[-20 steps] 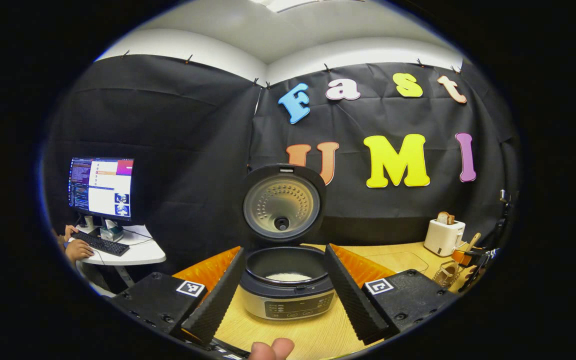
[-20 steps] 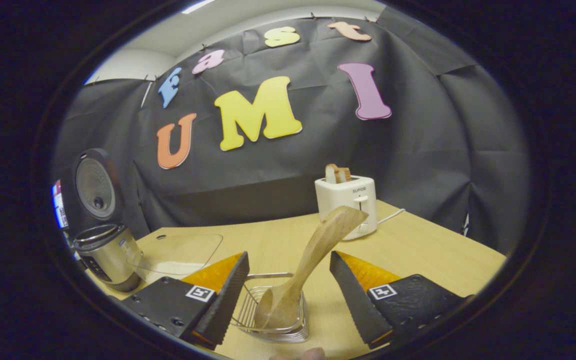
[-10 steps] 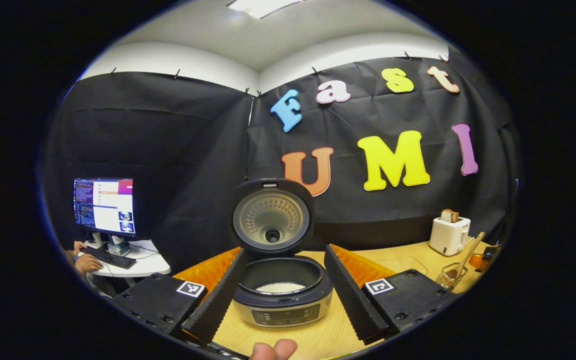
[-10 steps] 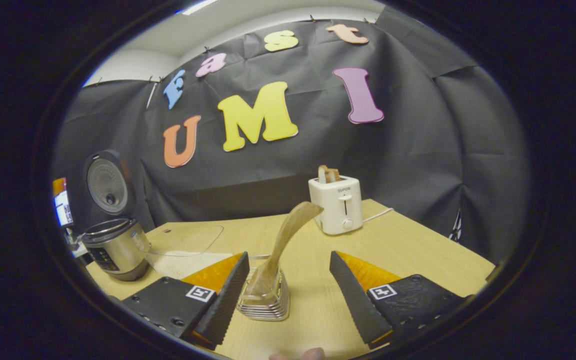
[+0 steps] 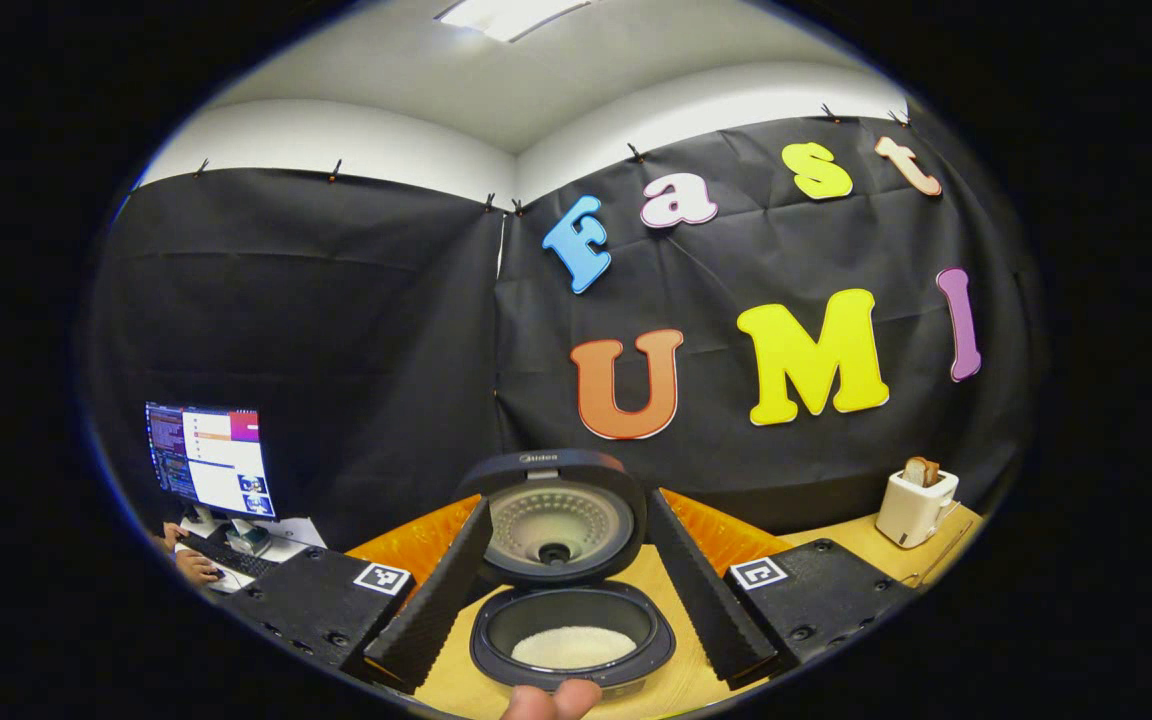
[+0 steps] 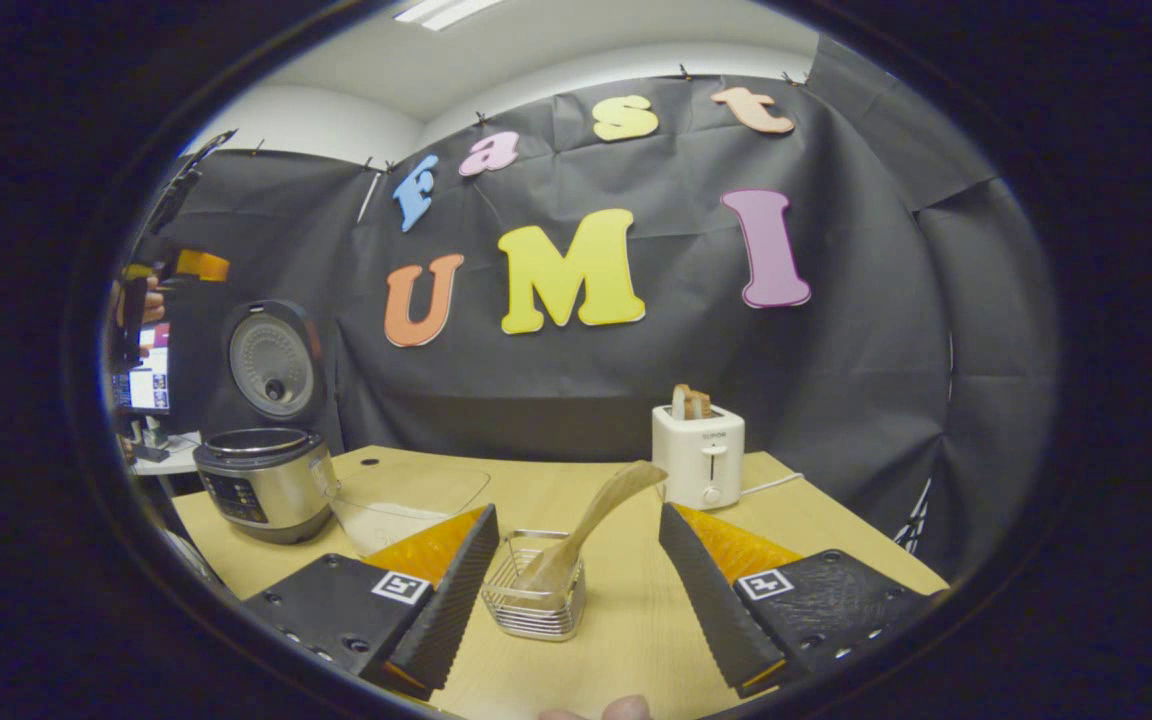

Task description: Close the left gripper, press the button to open the rice cooker; take a wooden spoon from the chopstick holder with the right hand, scoop a spoonful of rice and pour it into the rice cooker, then put the wooden spoon back into the chopstick holder.

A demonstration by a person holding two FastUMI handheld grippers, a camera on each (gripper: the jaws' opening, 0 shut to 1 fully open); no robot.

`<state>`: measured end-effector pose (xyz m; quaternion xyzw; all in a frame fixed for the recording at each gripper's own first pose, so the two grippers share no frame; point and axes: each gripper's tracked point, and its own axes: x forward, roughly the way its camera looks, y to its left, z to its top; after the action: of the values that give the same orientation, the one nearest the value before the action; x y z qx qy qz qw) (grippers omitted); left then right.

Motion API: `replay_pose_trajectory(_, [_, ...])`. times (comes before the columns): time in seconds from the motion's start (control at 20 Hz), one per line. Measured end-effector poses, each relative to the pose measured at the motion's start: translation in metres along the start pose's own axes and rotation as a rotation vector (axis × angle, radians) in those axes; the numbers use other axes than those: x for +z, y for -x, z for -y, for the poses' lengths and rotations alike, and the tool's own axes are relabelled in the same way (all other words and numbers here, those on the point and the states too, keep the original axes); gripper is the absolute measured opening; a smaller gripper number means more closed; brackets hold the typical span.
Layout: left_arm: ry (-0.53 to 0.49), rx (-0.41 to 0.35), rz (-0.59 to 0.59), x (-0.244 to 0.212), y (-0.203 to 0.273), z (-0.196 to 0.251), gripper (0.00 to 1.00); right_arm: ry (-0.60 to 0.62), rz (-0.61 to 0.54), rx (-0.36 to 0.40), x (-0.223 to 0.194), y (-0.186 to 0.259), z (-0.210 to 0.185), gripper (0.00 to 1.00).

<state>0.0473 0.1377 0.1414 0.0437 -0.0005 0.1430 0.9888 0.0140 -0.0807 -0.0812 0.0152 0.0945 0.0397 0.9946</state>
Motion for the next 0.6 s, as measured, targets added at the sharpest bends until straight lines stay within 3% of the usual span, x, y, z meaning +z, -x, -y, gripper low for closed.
replay_pose_trajectory(0.05, [-0.002, -0.004, 0.01, 0.011, -0.01, 0.0, 0.95, 0.002, 0.006, 0.0, 0.002, 0.001, 0.001, 0.95])
replay_pose_trajectory(0.1, [0.007, -0.008, 0.008, 0.019, -0.018, 0.0, 0.99, 0.006, 0.014, 0.002, 0.003, 0.001, 0.001, 0.91])
replay_pose_trajectory(0.15, [0.019, -0.009, 0.004, 0.025, -0.028, -0.002, 0.95, 0.009, 0.015, 0.008, 0.004, 0.002, 0.0, 0.91])
replay_pose_trajectory(0.2, [0.028, -0.009, -0.005, 0.029, -0.036, -0.003, 0.99, 0.011, 0.017, 0.018, 0.003, 0.001, -0.003, 0.95])
replay_pose_trajectory(0.3, [0.026, 0.004, -0.028, 0.034, -0.057, -0.013, 0.99, 0.013, 0.023, 0.035, 0.004, 0.002, -0.007, 0.96])
replay_pose_trajectory(0.55, [0.028, -0.015, -0.156, 0.019, -0.108, -0.031, 0.99, 0.009, 0.008, 0.08, -0.002, 0.001, -0.022, 0.95])
replay_pose_trajectory(0.6, [0.032, -0.011, -0.174, 0.017, -0.117, -0.036, 0.99, 0.006, 0.009, 0.089, -0.002, 0.002, -0.026, 0.91])
